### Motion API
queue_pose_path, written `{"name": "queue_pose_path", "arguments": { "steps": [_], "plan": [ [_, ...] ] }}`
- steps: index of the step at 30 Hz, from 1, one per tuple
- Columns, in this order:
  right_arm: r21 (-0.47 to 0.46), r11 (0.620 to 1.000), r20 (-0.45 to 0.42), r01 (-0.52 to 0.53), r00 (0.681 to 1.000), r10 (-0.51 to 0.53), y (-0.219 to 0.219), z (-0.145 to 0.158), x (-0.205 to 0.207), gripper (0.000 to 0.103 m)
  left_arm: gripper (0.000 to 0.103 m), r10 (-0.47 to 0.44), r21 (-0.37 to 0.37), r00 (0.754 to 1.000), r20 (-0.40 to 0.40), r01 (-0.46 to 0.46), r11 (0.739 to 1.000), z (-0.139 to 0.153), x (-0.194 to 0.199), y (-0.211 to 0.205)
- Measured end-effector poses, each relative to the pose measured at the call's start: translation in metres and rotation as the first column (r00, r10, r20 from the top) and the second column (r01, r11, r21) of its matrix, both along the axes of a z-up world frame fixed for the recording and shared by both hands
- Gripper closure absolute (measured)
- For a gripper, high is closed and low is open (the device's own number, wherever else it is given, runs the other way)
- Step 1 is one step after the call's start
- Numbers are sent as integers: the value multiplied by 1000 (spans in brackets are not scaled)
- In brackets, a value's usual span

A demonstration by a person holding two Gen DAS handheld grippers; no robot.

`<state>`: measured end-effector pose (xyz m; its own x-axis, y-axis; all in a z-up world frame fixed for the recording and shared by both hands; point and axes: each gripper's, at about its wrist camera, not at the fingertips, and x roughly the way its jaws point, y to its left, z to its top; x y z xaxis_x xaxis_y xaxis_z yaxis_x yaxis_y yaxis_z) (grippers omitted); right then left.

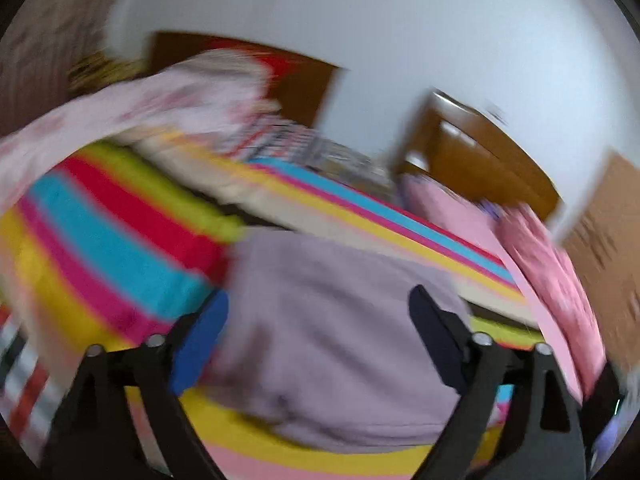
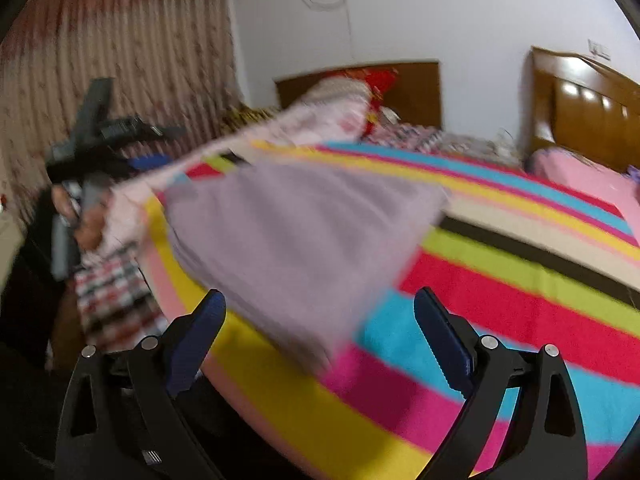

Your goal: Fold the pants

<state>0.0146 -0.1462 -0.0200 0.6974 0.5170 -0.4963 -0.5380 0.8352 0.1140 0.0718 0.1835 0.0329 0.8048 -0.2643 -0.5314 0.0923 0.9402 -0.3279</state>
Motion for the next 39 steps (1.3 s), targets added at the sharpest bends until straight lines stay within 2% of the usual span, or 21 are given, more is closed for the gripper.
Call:
{"name": "queue_pose_path", "arguments": {
  "steps": [2,4,5,6,7,8,10,11,13,16,18,21,24,27,29,31,33,35,36,37,39],
  "plan": [
    [25,996,11,-84,996,84,18,7,6,11,9,-72,71,997,-13,72,995,-3,13,-31],
    [11,986,10,-166,986,166,39,3,7,11,9,-72,138,994,-78,82,987,-23,28,-49],
    [-12,974,-33,-224,974,224,52,-5,9,12,10,-68,148,991,-116,85,985,-36,31,-52],
    [-41,957,-139,-288,950,280,67,-24,12,11,12,-53,141,983,-178,79,987,-56,34,-47],
    [-57,952,-171,-302,942,288,72,-34,12,10,17,-47,138,981,-187,74,988,-72,29,-41],
    [-84,950,-147,-300,947,286,74,-46,6,10,17,-66,152,988,-138,87,984,-78,19,-37],
    [-61,952,-128,-301,948,291,70,-49,1,10,17,-105,211,989,-108,126,969,-83,5,-39],
    [-22,955,-156,-297,944,290,66,-45,5,10,17,-106,231,989,-107,129,964,-84,4,-42],
    [-16,955,-174,-297,941,290,67,-42,7,10,17,-97,215,990,-101,117,970,-83,5,-42],
    [-80,950,-147,-301,946,288,72,-44,-2,10,16,-90,189,993,-77,103,977,-85,3,-38],
    [-94,953,-145,-288,951,273,75,-42,-4,10,16,-100,201,994,-53,109,973,-85,1,-37],
    [-137,947,-129,-289,954,272,80,-23,-3,9,16,-111,231,993,-28,114,966,-90,-3,-39],
    [-78,961,-78,-267,962,261,82,-9,1,9,16,-99,227,995,-9,99,969,-92,-4,-40],
    [-49,949,-191,-313,935,299,96,-34,13,5,16,-96,228,995,5,92,969,-93,-6,-39],
    [-136,931,-134,-338,938,321,102,-41,0,6,16,-102,231,995,9,97,968,-94,-7,-38],
    [-173,922,-122,-347,936,329,101,-38,-4,7,16,-105,215,995,-2,103,971,-91,-6,-36],
    [-118,935,-106,-334,941,322,94,-23,-2,7,16,-84,186,996,-22,87,979,-78,-3,-35],
    [-21,942,-78,-334,940,331,93,-12,4,7,14,-89,142,996,-2,88,986,-64,0,-36],
    [-3,942,-85,-337,938,335,97,-12,9,7,12,-113,120,994,13,111,987,-57,3,-40],
    [-2,941,-99,-339,936,338,104,-14,13,7,9,-117,134,993,17,113,985,-55,8,-45],
    [-46,934,-138,-353,929,344,125,-29,19,5,7,-25,262,998,-50,37,964,-61,29,-54]
  ]
}}
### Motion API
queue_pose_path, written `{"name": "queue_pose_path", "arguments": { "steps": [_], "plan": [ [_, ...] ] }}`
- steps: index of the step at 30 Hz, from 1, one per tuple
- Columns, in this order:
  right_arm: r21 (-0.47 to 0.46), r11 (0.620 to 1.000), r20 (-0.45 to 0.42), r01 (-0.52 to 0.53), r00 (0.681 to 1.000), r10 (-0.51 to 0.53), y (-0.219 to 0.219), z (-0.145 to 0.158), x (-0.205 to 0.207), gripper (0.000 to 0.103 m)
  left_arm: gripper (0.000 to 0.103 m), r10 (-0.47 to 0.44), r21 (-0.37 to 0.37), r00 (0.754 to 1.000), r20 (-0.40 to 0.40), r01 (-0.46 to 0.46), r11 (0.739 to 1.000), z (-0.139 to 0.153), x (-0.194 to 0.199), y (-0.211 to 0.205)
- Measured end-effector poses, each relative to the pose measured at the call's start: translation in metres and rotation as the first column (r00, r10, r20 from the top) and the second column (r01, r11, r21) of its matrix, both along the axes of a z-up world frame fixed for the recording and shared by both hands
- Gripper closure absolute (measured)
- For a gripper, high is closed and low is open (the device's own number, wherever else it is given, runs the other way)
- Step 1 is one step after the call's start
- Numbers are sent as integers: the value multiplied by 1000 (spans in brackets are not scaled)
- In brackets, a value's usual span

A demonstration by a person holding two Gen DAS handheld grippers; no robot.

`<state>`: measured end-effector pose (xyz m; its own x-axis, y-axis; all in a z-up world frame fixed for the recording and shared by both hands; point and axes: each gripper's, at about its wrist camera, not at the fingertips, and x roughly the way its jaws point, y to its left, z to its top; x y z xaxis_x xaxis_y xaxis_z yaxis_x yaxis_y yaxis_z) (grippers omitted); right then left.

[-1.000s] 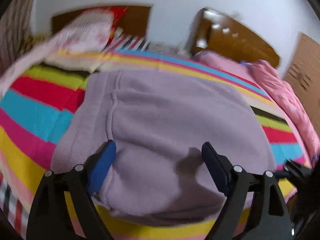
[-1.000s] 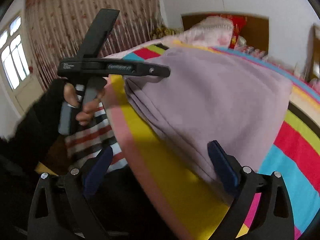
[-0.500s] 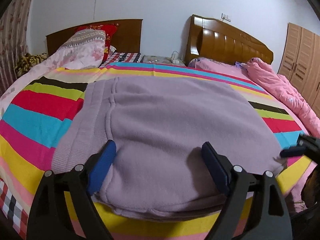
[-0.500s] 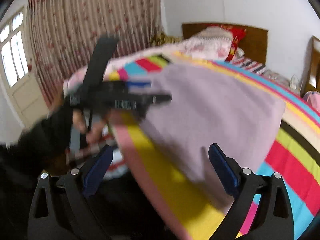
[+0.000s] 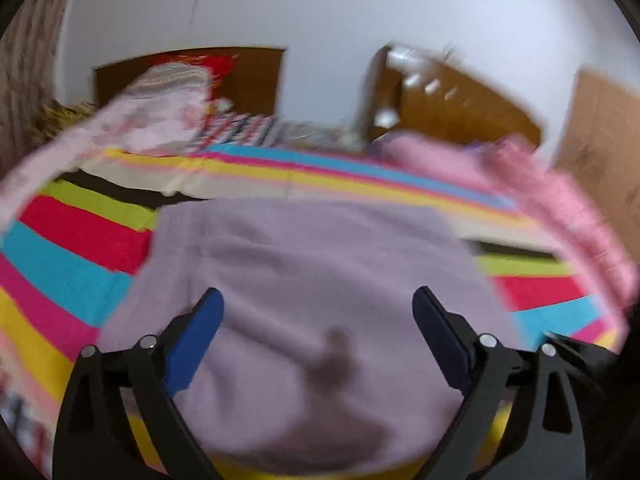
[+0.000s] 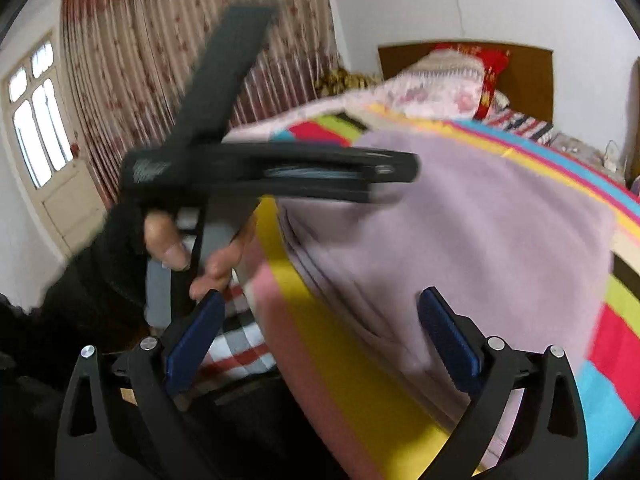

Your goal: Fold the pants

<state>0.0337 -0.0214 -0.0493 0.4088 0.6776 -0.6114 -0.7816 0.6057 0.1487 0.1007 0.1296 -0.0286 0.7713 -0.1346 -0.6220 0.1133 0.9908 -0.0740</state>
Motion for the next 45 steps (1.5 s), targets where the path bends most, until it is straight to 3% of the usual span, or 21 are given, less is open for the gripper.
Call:
{"name": "queue_pose_path", "arguments": {
  "steps": [2,3,5,9,10,13,17,19,21,23,26,29,31,32,33,35,37,39,42,43,45],
  "plan": [
    [-49,998,22,-25,999,26,12,-7,-8,5,10,129,120,988,-82,-119,986,-17,15,5],
    [-73,997,42,-34,998,37,13,-7,-11,5,10,124,116,989,-76,-114,987,-19,11,9],
    [-72,996,43,-45,998,48,8,-2,-12,7,10,160,187,985,-58,-147,971,-20,-1,12],
    [64,997,-21,39,999,-38,-4,9,11,6,8,164,121,985,-50,-157,980,-16,-13,27],
    [60,998,-71,28,997,-24,-1,3,17,4,5,166,124,985,-56,-158,980,-19,-11,29],
    [-9,998,-89,-66,994,65,6,0,5,4,1,169,114,983,-73,-160,981,-31,-8,34],
    [44,990,-129,-134,982,138,-25,29,11,6,1,158,1,979,-129,-159,987,-36,-12,51],
    [70,996,-53,-57,997,60,-52,51,27,6,1,174,-37,973,-152,-182,983,-36,-16,56],
    [123,991,-36,61,998,-57,-87,70,65,5,1,221,8,968,-118,-221,975,-23,-22,49],
    [149,975,-80,163,985,-153,-111,72,110,4,2,200,4,978,-57,-200,980,-9,-24,41],
    [143,969,-204,203,964,-172,-113,51,174,4,2,180,6,984,-1,-180,984,0,-14,33],
    [140,978,-276,156,954,-113,-93,34,205,4,1,206,39,974,-97,-203,978,-23,2,38],
    [78,992,-265,104,961,-80,-77,26,212,6,1,180,-112,969,-167,-200,973,-46,2,60],
    [-12,993,-240,115,964,-114,-70,16,223,7,1,170,-174,974,-151,-196,965,-50,-2,69],
    [-50,986,-225,162,959,-169,-73,12,232,10,1,162,-154,975,-151,-185,971,-50,-3,68],
    [-49,958,-191,282,939,-286,-88,19,252,10,1,166,-136,974,-153,-187,973,-50,-1,66],
    [-36,908,-152,417,896,-417,-106,30,255,9,1,165,-135,975,-151,-186,973,-50,-1,65],
    [62,933,-203,355,919,-337,-106,43,239,9,1,164,-133,975,-147,-184,974,-51,-1,65],
    [47,978,-164,202,968,-192,-78,51,200,8,1,161,-131,976,-150,-181,975,-50,-1,64],
    [69,992,-203,101,975,-85,-66,47,188,6,1,161,-131,976,-149,-181,975,-49,-5,62],
    [60,998,-241,10,971,5,-50,34,182,6,1,165,-128,975,-149,-184,974,-49,-6,62]
  ]
}}
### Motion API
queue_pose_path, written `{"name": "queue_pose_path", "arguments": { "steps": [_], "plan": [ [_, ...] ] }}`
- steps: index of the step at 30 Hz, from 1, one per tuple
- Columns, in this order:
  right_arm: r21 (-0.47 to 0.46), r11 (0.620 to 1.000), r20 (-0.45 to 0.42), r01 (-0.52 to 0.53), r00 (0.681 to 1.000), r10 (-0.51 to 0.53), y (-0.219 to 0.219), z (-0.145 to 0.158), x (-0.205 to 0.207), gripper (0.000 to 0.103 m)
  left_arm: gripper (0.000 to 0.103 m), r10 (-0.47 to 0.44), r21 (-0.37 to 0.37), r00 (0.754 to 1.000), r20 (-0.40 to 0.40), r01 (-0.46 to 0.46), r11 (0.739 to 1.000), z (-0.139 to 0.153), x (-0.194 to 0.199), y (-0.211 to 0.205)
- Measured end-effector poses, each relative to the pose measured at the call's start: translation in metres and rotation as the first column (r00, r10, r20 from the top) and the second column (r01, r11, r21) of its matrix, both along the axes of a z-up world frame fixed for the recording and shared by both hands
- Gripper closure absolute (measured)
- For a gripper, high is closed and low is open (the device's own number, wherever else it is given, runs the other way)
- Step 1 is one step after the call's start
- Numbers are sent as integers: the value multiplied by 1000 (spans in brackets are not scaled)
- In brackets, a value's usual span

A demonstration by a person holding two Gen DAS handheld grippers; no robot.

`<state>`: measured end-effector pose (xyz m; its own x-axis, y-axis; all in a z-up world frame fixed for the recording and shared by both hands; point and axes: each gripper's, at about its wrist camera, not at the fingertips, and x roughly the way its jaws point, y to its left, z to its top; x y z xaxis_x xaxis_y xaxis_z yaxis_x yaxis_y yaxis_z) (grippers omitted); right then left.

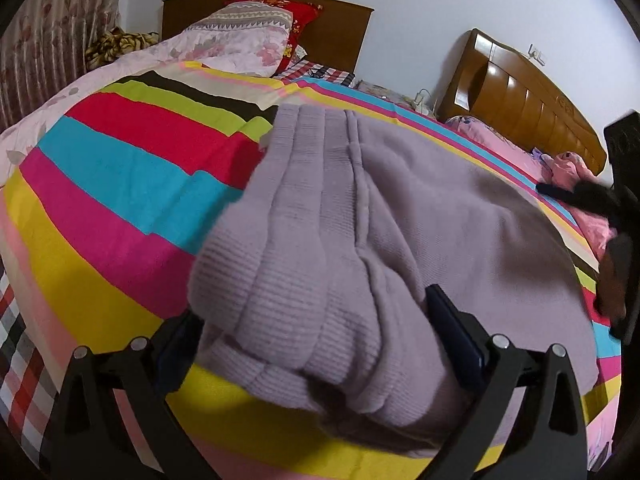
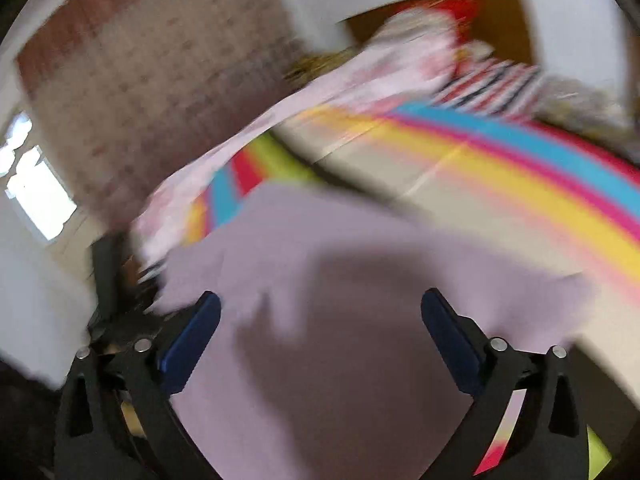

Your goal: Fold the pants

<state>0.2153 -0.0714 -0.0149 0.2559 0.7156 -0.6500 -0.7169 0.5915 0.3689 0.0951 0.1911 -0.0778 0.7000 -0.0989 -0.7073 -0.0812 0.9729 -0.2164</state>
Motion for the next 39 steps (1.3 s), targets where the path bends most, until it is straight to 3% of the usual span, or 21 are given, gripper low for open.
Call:
{"name": "queue_pose_path", "arguments": {
  "steps": [1,3,4,6,8,11,14,17,19,23,26,28,31,35,39],
  "plan": [
    [-60,998,16,9,1000,-8,4,-7,0,6,1,2,1,1000,-2,-2,1000,0,0,0],
    [-207,955,112,213,975,-193,-3,-18,21,6,1,1,4,1000,-6,-1,1000,1,-1,0],
    [-218,935,129,281,958,-257,-10,-17,28,6,1,0,5,1000,-8,0,1000,1,-1,0],
    [-128,896,90,425,905,-416,-41,-5,36,6,1,-2,6,1000,-12,2,1000,2,0,1],
    [-45,915,76,402,914,-398,-47,9,15,5,1,0,9,1000,-16,0,1000,2,0,0],
    [14,971,81,238,968,-239,-36,24,-43,5,1,10,17,1000,-18,-10,1000,4,0,-3],
    [44,995,37,93,995,-95,-24,12,-96,5,1,20,32,1000,-16,-19,999,4,0,-5],
    [-5,1000,-25,18,1000,-18,-18,-16,-139,4,1,26,54,1000,-11,-26,998,6,-1,-8],
    [-16,999,72,29,997,-28,-21,-17,-164,4,1,26,67,1000,-8,-25,997,6,-2,-10],
    [39,996,62,84,994,-86,-34,-4,-179,5,1,31,76,1000,-2,-31,997,7,-4,-11],
    [91,986,111,142,982,-151,-29,-4,-174,4,1,38,80,999,5,-38,996,7,-6,-14],
    [28,991,36,127,991,-128,-24,-19,-170,4,1,41,79,999,7,-41,996,7,-7,-15],
    [-33,993,106,109,989,-105,-15,-26,-181,4,1,43,83,999,7,-43,996,7,-7,-16],
    [13,995,45,104,994,-104,-23,-26,-177,4,1,45,83,999,12,-45,996,6,-8,-17],
    [23,995,56,102,993,-103,-23,-29,-177,4,1,44,85,999,19,-45,995,6,-10,-17]
  ]
}}
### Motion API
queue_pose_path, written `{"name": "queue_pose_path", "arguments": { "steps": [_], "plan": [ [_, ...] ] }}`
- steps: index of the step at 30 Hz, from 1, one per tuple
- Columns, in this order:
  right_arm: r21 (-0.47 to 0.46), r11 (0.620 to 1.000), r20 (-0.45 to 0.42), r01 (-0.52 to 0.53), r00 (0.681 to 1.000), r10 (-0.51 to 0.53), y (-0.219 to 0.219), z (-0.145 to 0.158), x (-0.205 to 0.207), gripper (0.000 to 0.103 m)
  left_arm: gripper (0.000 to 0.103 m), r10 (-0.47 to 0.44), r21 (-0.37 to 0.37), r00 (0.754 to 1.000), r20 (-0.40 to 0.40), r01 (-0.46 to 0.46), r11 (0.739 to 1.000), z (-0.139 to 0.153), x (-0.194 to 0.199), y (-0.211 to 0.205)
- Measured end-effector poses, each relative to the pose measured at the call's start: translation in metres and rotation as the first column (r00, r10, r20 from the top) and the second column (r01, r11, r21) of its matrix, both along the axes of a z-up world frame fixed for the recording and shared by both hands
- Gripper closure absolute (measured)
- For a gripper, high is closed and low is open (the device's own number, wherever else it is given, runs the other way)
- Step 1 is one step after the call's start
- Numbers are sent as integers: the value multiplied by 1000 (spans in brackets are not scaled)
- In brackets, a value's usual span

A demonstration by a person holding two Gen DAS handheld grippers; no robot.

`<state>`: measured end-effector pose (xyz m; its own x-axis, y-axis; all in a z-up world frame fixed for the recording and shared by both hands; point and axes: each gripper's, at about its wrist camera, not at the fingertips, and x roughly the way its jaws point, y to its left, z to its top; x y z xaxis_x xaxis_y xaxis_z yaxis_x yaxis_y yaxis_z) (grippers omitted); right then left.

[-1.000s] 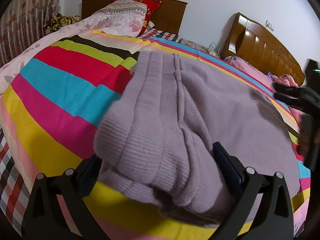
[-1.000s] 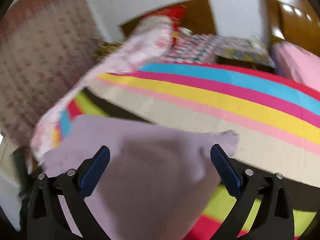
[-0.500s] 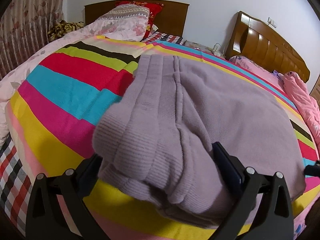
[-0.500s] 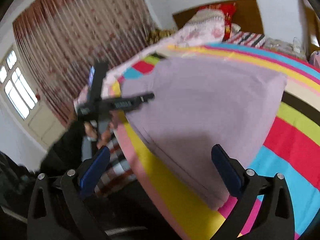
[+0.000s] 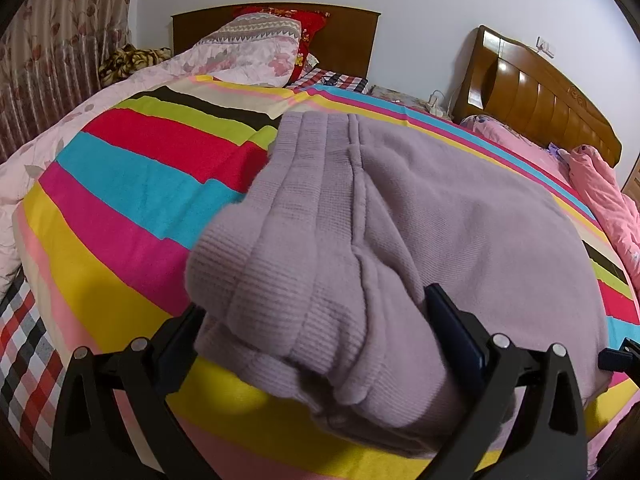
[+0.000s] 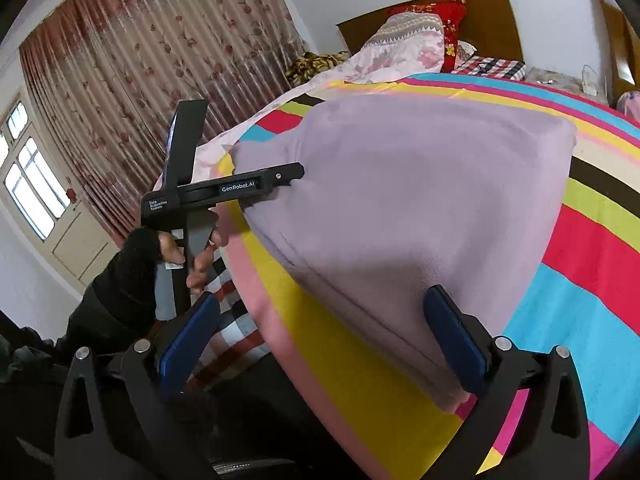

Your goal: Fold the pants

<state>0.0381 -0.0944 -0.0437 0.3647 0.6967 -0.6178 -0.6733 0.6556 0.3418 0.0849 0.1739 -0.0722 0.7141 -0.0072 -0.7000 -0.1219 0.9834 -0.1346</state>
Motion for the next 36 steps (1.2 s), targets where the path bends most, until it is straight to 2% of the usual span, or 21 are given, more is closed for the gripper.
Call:
{"name": "queue_pose_path", "arguments": {
  "steps": [7,11,13,15,17,19,22,24,28,29,32,36],
  "plan": [
    [-1,1000,42,10,999,-10,0,-1,-7,4,1,3,2,1000,7,-3,1000,0,0,1],
    [-69,997,62,41,997,-37,6,3,-15,4,1,13,12,1000,4,-13,1000,4,-2,-1],
    [-115,990,65,76,995,-69,3,13,-24,4,1,33,73,999,22,-35,997,16,-10,-8],
    [-132,987,94,93,992,-81,-5,22,-37,4,1,75,173,991,106,-93,981,37,-33,-17],
    [-101,983,145,152,980,-137,-24,38,-55,4,2,95,211,963,254,-151,966,70,-69,-21],
    [-50,971,194,235,956,-221,-45,52,-69,4,1,107,180,924,367,-183,966,100,-100,-20],
    [20,906,271,422,870,-411,-78,69,-83,4,1,149,114,862,484,-231,966,132,-135,-20],
    [35,863,285,504,823,-492,-87,71,-84,4,1,164,75,843,512,-234,969,139,-144,-24],
    [42,820,286,570,780,-557,-86,66,-82,4,1,177,60,853,491,-236,970,128,-142,-42],
    [16,811,289,584,774,-563,-81,61,-80,4,1,175,70,866,469,-233,970,120,-140,-51],
    [-54,814,294,579,788,-541,-63,45,-80,4,1,122,73,915,385,-162,984,96,-136,-74],
    [-78,831,284,550,812,-511,-53,35,-81,4,1,50,111,956,290,-85,990,68,-134,-101]
  ]
}}
